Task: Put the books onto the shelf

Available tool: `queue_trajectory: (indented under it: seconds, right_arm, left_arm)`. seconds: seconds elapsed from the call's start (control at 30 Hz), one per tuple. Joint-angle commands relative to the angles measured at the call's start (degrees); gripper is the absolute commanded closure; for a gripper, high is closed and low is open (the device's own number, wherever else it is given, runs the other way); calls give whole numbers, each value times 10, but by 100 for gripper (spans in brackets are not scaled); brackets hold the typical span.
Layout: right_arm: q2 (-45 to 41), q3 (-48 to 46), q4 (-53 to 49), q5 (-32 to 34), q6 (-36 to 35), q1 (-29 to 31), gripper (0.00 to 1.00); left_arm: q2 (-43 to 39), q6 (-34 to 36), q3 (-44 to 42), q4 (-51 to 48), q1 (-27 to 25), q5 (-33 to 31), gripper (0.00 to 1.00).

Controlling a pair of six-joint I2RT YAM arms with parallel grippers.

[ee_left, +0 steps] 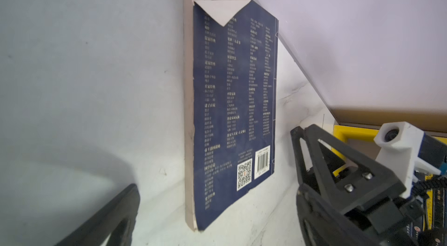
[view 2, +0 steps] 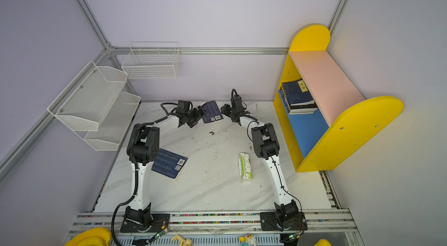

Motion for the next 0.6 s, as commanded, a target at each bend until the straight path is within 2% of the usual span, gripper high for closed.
queue_trajectory:
  seconds: [0.0, 0.13, 0.23, 0.3, 0.4, 0.57]
  right_arm:
    - [22, 15, -40, -27, -5, 11, 45]
    - [9, -25, -9, -113, 16, 20, 48]
    - [-39, -100, 70, -191, 47, 20, 49]
    - [-65, -123, 67, -230, 39, 20, 50]
    - [-95, -157, 67, -269, 26, 21, 51]
    - [-150, -209, 32, -275, -1, 21, 53]
  left_arm:
    - [31, 13, 81, -45, -3, 4, 0]
    - [50, 0, 100, -44, -10, 42, 0]
    - [49, 0, 98, -27, -13, 82, 3]
    - [39, 2, 83, -10, -14, 111, 4]
    - [22, -3, 52, 16, -17, 147, 6]
    - [-22, -20, -15, 41, -26, 190, 8]
